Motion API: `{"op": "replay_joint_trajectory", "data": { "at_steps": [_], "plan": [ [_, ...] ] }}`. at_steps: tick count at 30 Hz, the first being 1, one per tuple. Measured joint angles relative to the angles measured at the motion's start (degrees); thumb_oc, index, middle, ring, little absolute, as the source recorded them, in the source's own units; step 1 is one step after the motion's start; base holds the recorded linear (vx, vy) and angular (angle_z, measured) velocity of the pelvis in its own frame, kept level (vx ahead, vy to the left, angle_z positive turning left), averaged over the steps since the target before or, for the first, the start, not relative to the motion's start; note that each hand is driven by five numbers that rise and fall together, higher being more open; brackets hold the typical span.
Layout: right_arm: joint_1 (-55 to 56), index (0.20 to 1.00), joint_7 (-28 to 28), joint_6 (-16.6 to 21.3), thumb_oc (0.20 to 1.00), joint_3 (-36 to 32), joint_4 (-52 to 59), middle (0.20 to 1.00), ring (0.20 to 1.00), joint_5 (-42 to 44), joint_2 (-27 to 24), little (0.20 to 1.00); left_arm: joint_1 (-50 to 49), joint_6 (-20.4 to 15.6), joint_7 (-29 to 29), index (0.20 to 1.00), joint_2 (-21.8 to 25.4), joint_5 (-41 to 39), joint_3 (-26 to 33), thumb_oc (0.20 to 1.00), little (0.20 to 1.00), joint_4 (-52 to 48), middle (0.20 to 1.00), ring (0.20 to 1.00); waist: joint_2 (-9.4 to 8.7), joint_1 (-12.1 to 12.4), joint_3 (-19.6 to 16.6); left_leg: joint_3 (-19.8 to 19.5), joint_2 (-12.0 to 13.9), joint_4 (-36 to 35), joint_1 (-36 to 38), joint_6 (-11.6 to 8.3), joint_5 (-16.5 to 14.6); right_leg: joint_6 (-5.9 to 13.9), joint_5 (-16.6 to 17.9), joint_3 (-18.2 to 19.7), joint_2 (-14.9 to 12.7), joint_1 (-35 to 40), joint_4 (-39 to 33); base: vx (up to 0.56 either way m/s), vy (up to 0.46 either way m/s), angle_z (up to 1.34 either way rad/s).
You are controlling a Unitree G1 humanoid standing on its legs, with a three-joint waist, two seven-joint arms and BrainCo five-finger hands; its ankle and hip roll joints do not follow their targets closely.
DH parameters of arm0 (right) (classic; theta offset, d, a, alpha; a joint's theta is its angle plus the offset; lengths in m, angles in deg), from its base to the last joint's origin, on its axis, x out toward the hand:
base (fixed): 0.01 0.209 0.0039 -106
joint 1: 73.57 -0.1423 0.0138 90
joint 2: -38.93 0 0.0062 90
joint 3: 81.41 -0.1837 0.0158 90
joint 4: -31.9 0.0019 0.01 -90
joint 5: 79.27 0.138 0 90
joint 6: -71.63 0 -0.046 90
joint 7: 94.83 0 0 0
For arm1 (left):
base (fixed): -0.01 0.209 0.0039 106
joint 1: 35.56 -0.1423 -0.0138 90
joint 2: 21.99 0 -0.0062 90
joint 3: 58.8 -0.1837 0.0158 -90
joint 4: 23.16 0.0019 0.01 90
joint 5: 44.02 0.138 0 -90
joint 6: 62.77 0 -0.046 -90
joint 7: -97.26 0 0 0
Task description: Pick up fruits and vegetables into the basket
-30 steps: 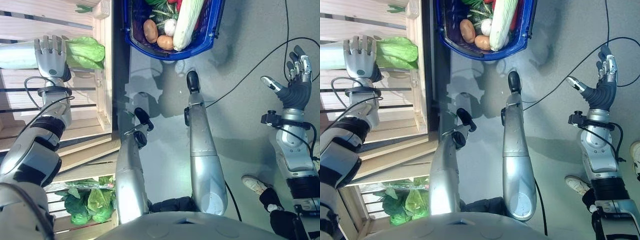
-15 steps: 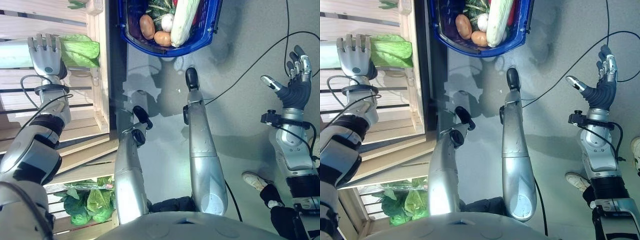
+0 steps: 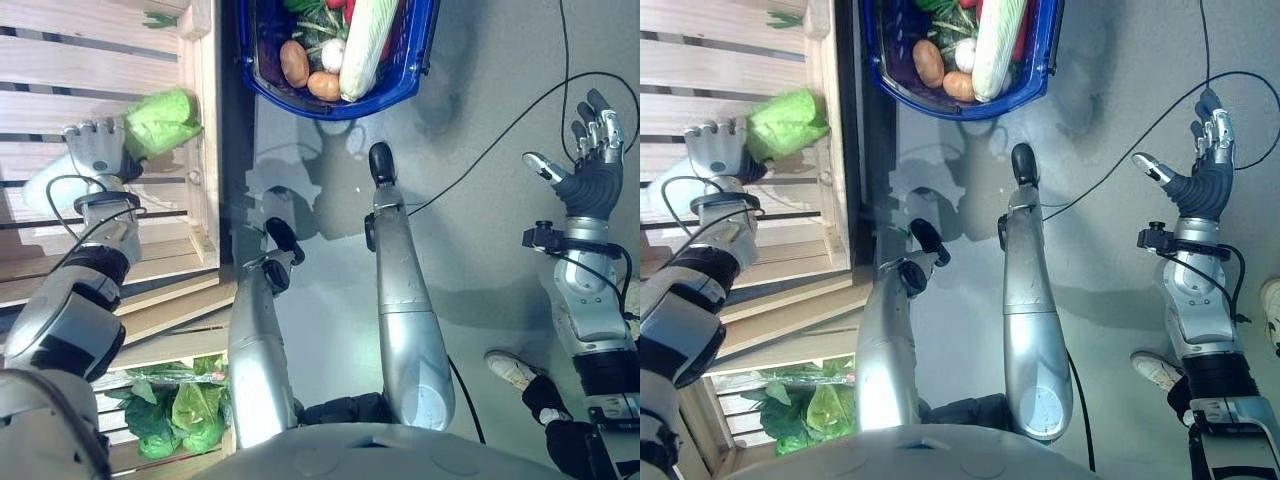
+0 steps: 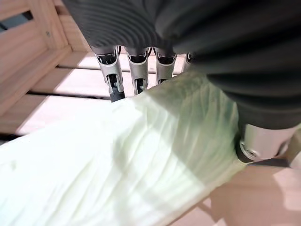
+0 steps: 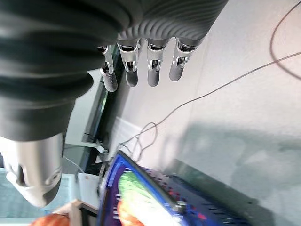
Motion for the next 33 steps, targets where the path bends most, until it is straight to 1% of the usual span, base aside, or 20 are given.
{"op": "replay_joint_trajectory", "data": {
  "at_steps": [3,5,8,9,10,13,14,15,17,18,19,22,23,25,27,28,29,30,32,33],
  "plan": [
    [1.73,1.0,2.39,0.06,1.0,-1.18,0.95,1.0,1.0,0.17,0.49,1.0,-3.86,-4.22,0.57,0.2,-0.7,0.02,1.04,0.2,0.2,-1.23,0.2,0.2,-0.03,0.0,0.02,-0.77,-0.02,-1.6,3.44,0.11,0.25,0.07,-0.05,-1.34,-0.53,4.19,-1.49,-0.02,-0.1,0.11],
    [2.81,1.0,4.44,0.06,1.0,-1.13,1.11,1.0,1.0,0.15,0.81,1.0,-7.45,-7.53,1.71,0.2,-1.38,-0.02,3.18,0.2,0.2,-3.55,0.2,0.2,-0.07,0.18,0.04,-1.28,-0.14,-3.09,6.12,0.12,0.68,0.12,-0.09,-2.09,-0.84,7.19,-2.61,-0.03,-0.153,0.13],
    [5.29,1.0,9.4,-0.27,1.0,-1.1,2.06,1.0,1.0,0.15,0.99,1.0,-12.95,-13.86,2.75,0.2,-2.26,-0.45,7.63,0.2,0.2,-9.67,0.2,0.2,-0.25,1.06,0.09,-1.85,-0.73,-6.47,10.72,-0.03,1.81,0.12,-0.07,-3.88,-1.14,12.25,-4.99,-0.07,-0.176,0.16],
    [6.25,1.0,11.82,-0.65,1.0,-1.04,2.79,1.0,1.0,0.19,1.06,1.0,-15.01,-16.81,3.08,0.2,-2.5,-0.76,9.51,0.2,0.2,-12.22,0.2,0.2,-0.36,1.46,0.14,-2.08,-0.88,-8.01,12.61,-0.15,2.47,0.1,-0.06,-4.45,-1.29,14.18,-5.87,-0.12,-0.211,0.16],
    [7.03,1.0,14.2,-1.22,1.0,-0.92,3.37,1.0,1.0,0.18,1.02,1.0,-16.73,-19.49,3.55,0.2,-2.52,-0.94,10.95,0.2,0.2,-14.75,0.2,0.2,-0.48,2.09,0.17,-2.18,-0.96,-9.7,14.38,-0.45,3.36,0.17,0.26,-5.14,-1.47,15.96,-6.67,-0.12,-0.239,0.19],
    [7.56,1.0,19.73,-2.67,1.0,0.34,4.16,1.0,1.0,0.6,1.12,1.0,-21.17,-25.38,4.25,0.2,-2.75,-2.54,15.08,0.2,0.2,-22.3,0.2,0.2,-0.68,3.95,0.25,-3.63,-0.96,-14.78,19.94,-1.11,5.39,0.0,0.32,-7.97,-1.75,21.89,-9.53,-0.02,-0.212,0.23],
    [7.53,1.0,20.64,-2.72,1.0,0.79,4.27,1.0,1.0,0.91,1.17,1.0,-22.05,-26.85,4.3,0.2,-2.94,-3.05,15.97,0.2,0.2,-23.52,0.2,0.2,-0.8,4.38,0.3,-3.9,-0.96,-15.94,21.36,-1.23,5.84,-0.13,0.33,-8.52,-1.7,23.33,-10.19,0.0,-0.185,0.22],
    [7.32,1.0,21.88,-3.12,1.0,1.32,4.88,1.0,1.0,0.92,1.13,1.0,-23.62,-29.06,4.23,0.2,-3.12,-3.7,17.58,0.2,0.2,-26.01,0.2,0.2,-1.02,5.38,0.27,-4.36,-0.87,-17.96,23.8,-1.48,6.62,-0.24,0.26,-9.36,-1.58,25.72,-11.2,0.02,-0.185,0.16],
    [6.97,1.0,23.39,-4.01,1.0,1.85,6.78,1.0,1.0,1.25,1.13,1.0,-25.4,-31.94,3.97,0.2,-3.46,-5.35,20.13,0.2,0.2,-29.33,0.2,0.2,-1.5,6.63,0.33,-4.92,-0.71,-20.32,27.32,-1.87,7.52,-0.48,0.12,-10.39,-1.31,29.24,-12.58,0.07,-0.175,0.17],
    [6.41,1.0,24.38,-5.12,1.0,1.91,7.84,1.0,1.0,2.0,1.27,1.0,-26.33,-33.49,3.4,0.2,-3.57,-6.6,20.99,0.2,0.2,-30.37,0.2,0.2,-1.68,7.21,0.29,-5.29,-0.63,-21.58,29.06,-2.02,8.02,-0.53,0.11,-10.93,-1.15,31.05,-13.32,0.14,-0.166,0.19],
    [4.98,1.0,25.25,-7.19,1.0,2.16,8.76,1.0,1.0,2.08,1.71,1.0,-26.8,-34.98,2.14,0.2,-3.94,-8.46,22.28,0.2,0.2,-32.37,0.2,0.2,-2.09,8.3,0.17,-5.5,-0.32,-23.18,31.62,-2.06,8.41,-0.64,0.01,-11.59,-0.9,33.63,-14.26,0.12,-0.125,0.14],
    [2.88,1.0,26.21,-9.88,1.0,3.23,9.94,1.0,1.0,2.08,1.81,1.0,-27.62,-37.04,0.21,0.2,-4.31,-11.6,24.09,0.2,0.2,-35.82,0.2,0.2,-2.53,9.62,-0.03,-6.02,0.0,-24.89,34.08,-2.16,8.67,-0.68,-0.15,-12.45,-0.78,36.42,-15.27,0.11,-0.111,0.13],
    [1.89,1.0,27.29,-11.62,1.0,3.81,10.33,1.0,1.0,2.08,2.19,1.0,-27.74,-37.75,-1.36,0.2,-4.73,-13.86,25.79,0.2,0.2,-38.15,0.2,0.2,-2.9,10.33,-0.21,-6.21,-0.02,-25.74,35.09,-2.15,9.13,-0.66,-0.15,-12.99,-0.81,37.56,-15.91,0.15,-0.131,0.17],
    [1.02,1.0,27.85,-14.03,1.0,4.16,10.75,1.0,1.0,2.11,2.82,1.0,-27.64,-37.71,-3.17,0.2,-5.05,-16.33,26.83,0.2,0.2,-40.5,0.2,0.2,-3.23,11.09,-0.4,-6.81,0.14,-26.68,36.62,-2.47,9.64,-0.69,-0.14,-13.84,-0.71,39.48,-16.67,0.15,-0.144,0.17],
    [0.61,1.0,28.34,-18.41,1.0,4.78,11.26,1.0,1.0,2.7,3.94,1.0,-28.63,-37.76,-5.84,0.2,-6.74,-20.53,28.09,0.2,0.2,-44.2,0.2,0.2,-4.27,11.89,-1.3,-6.87,0.44,-29.13,41.08,-2.6,10.02,-0.89,0.0,-14.3,-0.3,43.78,-18.29,0.2,-0.179,0.07],
    [0.56,1.0,28.25,-19.69,1.0,5.39,11.5,1.0,1.0,3.32,4.3,1.0,-29.35,-37.95,-6.74,0.2,-7.38,-22.75,28.15,0.2,0.2,-45.4,0.2,0.2,-4.73,12.34,-3.56,-6.88,0.72,-29.89,41.2,-2.57,10.0,-0.76,-0.1,-14.54,-0.18,43.96,-18.93,0.19,-0.143,0.02],
    [0.55,1.0,28.21,-20.55,1.0,5.56,11.8,1.0,1.0,3.49,4.73,1.0,-29.79,-37.93,-7.58,0.2,-7.86,-23.97,28.37,0.2,0.2,-46.13,0.2,0.2,-4.99,12.58,-4.81,-6.81,1.01,-30.34,41.31,-2.6,10.02,-0.55,-0.23,-14.71,0.02,44.17,-19.48,0.17,-0.094,0.02],
    [0.52,1.0,28.16,-21.45,1.0,5.8,12.24,1.0,1.0,3.83,5.75,1.0,-30.44,-38.01,-9.17,0.2,-9.02,-26.21,29.07,0.2,0.2,-47.27,0.2,0.2,-5.53,12.68,-6.34,-6.88,0.98,-31.06,42.42,-2.77,10.24,-0.89,0.24,-14.96,0.39,45.46,-20.49,0.16,-0.089,0.04],
    [0.49,1.0,26.94,-23.99,1.0,6.48,14.47,1.0,1.0,3.76,6.13,1.0,-31.06,-37.96,-11.7,0.2,-11.69,-30.67,29.29,0.2,0.2,-48.13,0.2,0.2,-6.22,13.27,-9.71,-6.85,1.41,-32.94,45.22,-2.88,10.3,-0.79,0.24,-15.41,0.97,48.41,-22.33,0.15,-0.094,0.05],
    [0.1,1.0,26.35,-24.31,1.0,6.95,15.13,1.0,1.0,3.75,6.35,1.0,-31.86,-37.88,-12.58,0.2,-12.57,-31.89,29.25,0.2,0.2,-48.91,0.2,0.2,-6.39,13.38,-11.31,-6.87,1.51,-33.52,45.91,-2.88,10.3,-0.66,0.19,-15.57,1.06,49.32,-22.98,0.12,-0.071,0.03]
  ]
}}
